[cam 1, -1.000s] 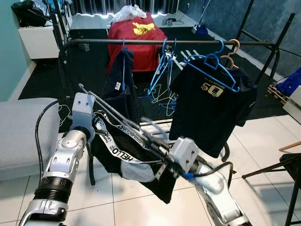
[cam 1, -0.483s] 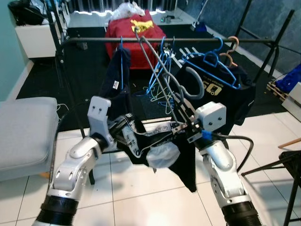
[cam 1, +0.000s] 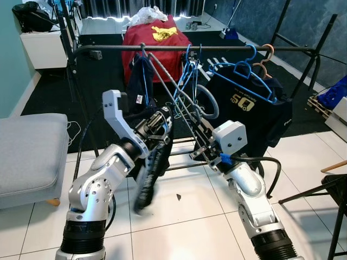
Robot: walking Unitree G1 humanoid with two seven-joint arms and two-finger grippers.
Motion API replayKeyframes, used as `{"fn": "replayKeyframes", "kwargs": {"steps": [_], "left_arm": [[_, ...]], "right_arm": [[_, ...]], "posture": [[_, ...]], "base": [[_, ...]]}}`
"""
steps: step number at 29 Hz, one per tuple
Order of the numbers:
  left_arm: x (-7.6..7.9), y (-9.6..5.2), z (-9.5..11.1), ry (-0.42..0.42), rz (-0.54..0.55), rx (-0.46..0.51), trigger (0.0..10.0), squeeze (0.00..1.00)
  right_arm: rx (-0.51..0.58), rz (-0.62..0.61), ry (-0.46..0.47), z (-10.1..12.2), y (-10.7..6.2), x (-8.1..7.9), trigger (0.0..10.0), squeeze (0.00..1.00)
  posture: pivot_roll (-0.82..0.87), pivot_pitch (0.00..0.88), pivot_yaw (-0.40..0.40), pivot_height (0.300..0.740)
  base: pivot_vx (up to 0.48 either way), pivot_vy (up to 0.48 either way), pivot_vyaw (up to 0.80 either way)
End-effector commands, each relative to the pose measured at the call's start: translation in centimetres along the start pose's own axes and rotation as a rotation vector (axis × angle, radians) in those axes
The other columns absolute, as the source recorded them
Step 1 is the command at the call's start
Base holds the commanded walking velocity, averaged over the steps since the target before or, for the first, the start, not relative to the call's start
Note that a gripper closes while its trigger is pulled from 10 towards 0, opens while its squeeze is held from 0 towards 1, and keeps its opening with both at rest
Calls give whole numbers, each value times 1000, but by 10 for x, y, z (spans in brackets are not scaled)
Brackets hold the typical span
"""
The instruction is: Hang hanger
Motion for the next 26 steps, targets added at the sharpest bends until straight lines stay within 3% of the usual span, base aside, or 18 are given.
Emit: {"fn": "replayKeyframes", "kwargs": {"steps": [1, 2, 4, 5, 6, 9, 10, 11, 12, 14, 17, 19, 23, 26], "left_arm": [[0, -6, -17, 99, -21, -103, 0, 0], [0, -6, -17, 99, -21, -103, 0, 0], [-25, -26, -56, 300, 82, -333, 0, 0], [-25, -26, -56, 300, 82, -333, 0, 0], [-36, -35, -68, 347, 143, -403, 0, 0], [-36, -35, -68, 347, 143, -403, 0, 0], [-46, -45, -79, 377, 206, -466, 8471, 0], [-46, -45, -79, 377, 206, -466, 8471, 0], [-55, -55, -86, 361, 294, -479, 10000, 0], [-55, -55, -86, 361, 294, -479, 10000, 0], [-63, -59, -88, 296, 388, -469, 10000, 0], [-70, -63, -92, 310, 443, -488, 10000, 0], [-69, -63, -94, 389, 456, -474, 10000, 0], [-67, -63, -94, 395, 446, -463, 10000, 0]], "right_arm": [[-27, -27, 33, -5, 1, 4, 10000, 0], [-27, -27, 33, -5, 1, 4, 10000, 0], [-244, -90, 188, -45, -10, 8, 10000, 0], [-244, -90, 188, -45, -10, 8, 10000, 0], [-329, -117, 248, -60, -17, 8, 10000, 0], [-329, -117, 248, -60, -17, 8, 10000, 0], [-416, -134, 288, -75, -27, 7, 10000, 0], [-416, -134, 288, -75, -27, 7, 10000, 0], [-552, -155, 306, -94, -46, 8, 10000, 0], [-552, -155, 306, -94, -46, 8, 10000, 0], [-604, -169, 309, -102, -52, 9, 10000, 0], [-613, -230, 330, -104, -49, 13, 10000, 0], [-637, -274, 298, -108, -48, 17, 10000, 0], [-640, -272, 294, -109, -49, 16, 10000, 0]], "posture": [[41, 42, -7, 740], [41, 42, -7, 740], [39, 56, -11, 740], [39, 56, -11, 740], [39, 57, -14, 740], [39, 57, -14, 740], [31, 57, -16, 740], [31, 57, -16, 740], [29, 67, -21, 740], [29, 67, -21, 740], [27, 71, -24, 740], [23, 72, -26, 740], [20, 74, -27, 740], [18, 75, -28, 740]], "base": [[0, 0, 0], [0, 0, 0], [0, 0, 0], [0, 0, 0], [0, 0, 0], [0, 0, 0], [0, 0, 0], [0, 0, 0], [0, 0, 0], [0, 0, 0], [0, 0, 0], [0, 0, 0], [0, 0, 0], [0, 0, 0]]}}
Point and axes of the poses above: a point about 5 cm out from each wrist's last joint towards the gripper, its own y axis pointing out of the wrist towards the gripper, its own z axis along the axis of the wrist's last joint, x = y × z, the point moved 4 cm from there along y, pointing out of the wrist towards the gripper, and after that the axes turned 11 degrees about y, right-handed, at the moved point
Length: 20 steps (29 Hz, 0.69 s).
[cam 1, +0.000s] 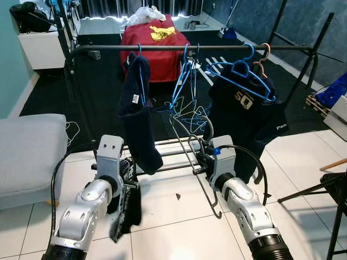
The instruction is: Hang hanger
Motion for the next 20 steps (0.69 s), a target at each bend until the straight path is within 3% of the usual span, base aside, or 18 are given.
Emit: {"fn": "replayKeyframes", "kwargs": {"steps": [1, 9, 20], "left_arm": [[6, 0, -3, 8, -9, 0, 10000, 0], [18, -3, 3, -55, -29, 35, 10000, 0], [20, -2, 1, -15, -19, 57, 10000, 0]], "right_arm": [[-20, -10, -4, -4, 1, 1, 10000, 0], [-4, -15, 90, 1, -2, -5, 10000, 0], [20, 4, 126, 8, -1, -10, 10000, 0]], "posture": [[18, 75, -28, 740], [11, 80, -27, 740], [7, 82, -21, 740]], "base": [[0, 0, 0], [0, 0, 0], [0, 0, 0]]}}
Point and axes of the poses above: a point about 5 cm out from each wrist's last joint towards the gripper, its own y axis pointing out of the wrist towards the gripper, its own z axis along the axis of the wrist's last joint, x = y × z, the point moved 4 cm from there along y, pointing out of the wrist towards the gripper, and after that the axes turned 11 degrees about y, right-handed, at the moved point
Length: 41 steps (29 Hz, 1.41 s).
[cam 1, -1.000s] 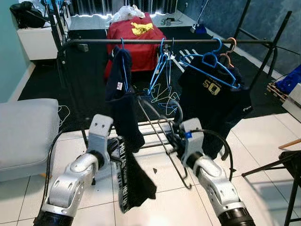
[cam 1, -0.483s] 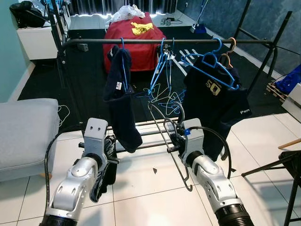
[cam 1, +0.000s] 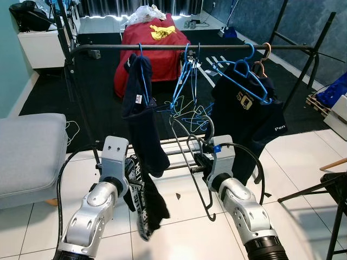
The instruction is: Hang hanger
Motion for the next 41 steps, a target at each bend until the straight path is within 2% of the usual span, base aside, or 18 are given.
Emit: {"fn": "replayKeyframes", "kwargs": {"steps": [1, 5, 11, 17, 27, 29, 33, 34, 38, 41], "left_arm": [[6, -1, -6, -9, -22, -13, 10000, 0], [14, -4, -3, -22, -72, 7, 10000, 0], [4, 2, -12, -13, 3, -50, 10000, 0], [4, 5, -8, -27, 14, -42, 10000, 0], [7, 5, -4, -26, 18, -27, 10000, 0], [4, 5, -5, -31, 37, -36, 10000, 0], [0, 5, -7, -45, 64, -56, 10000, 0], [0, 5, -9, -71, 62, -80, 10000, 0], [1, 5, -12, -80, 63, -101, 10000, 0], [0, 5, -15, -87, 64, -123, 10000, 0]], "right_arm": [[13, -9, 18, 4, -1, 1, 10000, 0], [-4, -11, 24, 1, -3, 2, 10000, 0], [-24, 15, 17, -2, -2, -3, 10000, 0], [-39, 53, -25, -4, -2, -10, 10000, 0], [-55, 53, -44, -7, -4, -9, 10000, 0], [-52, 34, -13, -6, -3, -5, 10000, 0], [-57, 48, -15, -6, -3, -6, 10000, 0], [-56, 50, -13, -7, -4, -6, 10000, 0], [-56, 53, -10, -7, -5, -6, 10000, 0], [-56, 57, -6, -9, -7, -7, 10000, 0]], "posture": [[7, 82, -21, 740], [9, 78, -19, 740], [17, 90, -22, 740], [16, 92, -26, 740], [17, 85, -32, 740], [19, 82, -32, 740], [19, 83, -29, 740], [18, 81, -28, 740], [17, 81, -27, 740], [14, 78, -24, 740]], "base": [[0, 0, 0], [0, 0, 0], [0, 0, 0], [0, 0, 0], [0, -447, 320], [0, -480, 0], [0, -480, 0], [0, 0, 0], [0, 0, 0], [0, 480, 0]]}}
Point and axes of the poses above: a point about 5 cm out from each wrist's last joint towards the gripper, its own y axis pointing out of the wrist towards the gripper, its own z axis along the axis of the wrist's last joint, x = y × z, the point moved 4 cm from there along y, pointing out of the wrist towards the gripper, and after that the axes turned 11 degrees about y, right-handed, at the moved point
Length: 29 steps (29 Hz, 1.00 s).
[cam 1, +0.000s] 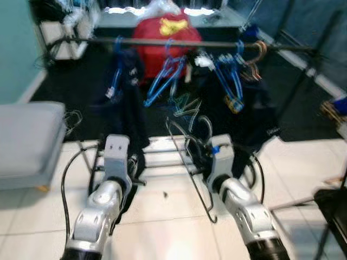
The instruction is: Hang hanger
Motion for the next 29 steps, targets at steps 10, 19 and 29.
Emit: {"fn": "replayKeyframes", "kwargs": {"steps": [10, 19, 29], "left_arm": [[7, -1, 7, 7, -34, 50, 10000, 0], [21, -5, 21, 15, -112, 138, 10000, 0], [22, -6, 20, 1, -118, 141, 10000, 0]], "right_arm": [[8, -1, 9, 1, -3, 1, 10000, 0], [25, -9, 29, 4, -4, 2, 10000, 0], [14, -48, 25, 3, -5, 11, 10000, 0]], "posture": [[11, 75, -19, 740], [8, 79, -17, 740], [6, 80, -16, 740]], "base": [[0, 192, 0], [0, 0, 0], [259, 0, -400]]}}
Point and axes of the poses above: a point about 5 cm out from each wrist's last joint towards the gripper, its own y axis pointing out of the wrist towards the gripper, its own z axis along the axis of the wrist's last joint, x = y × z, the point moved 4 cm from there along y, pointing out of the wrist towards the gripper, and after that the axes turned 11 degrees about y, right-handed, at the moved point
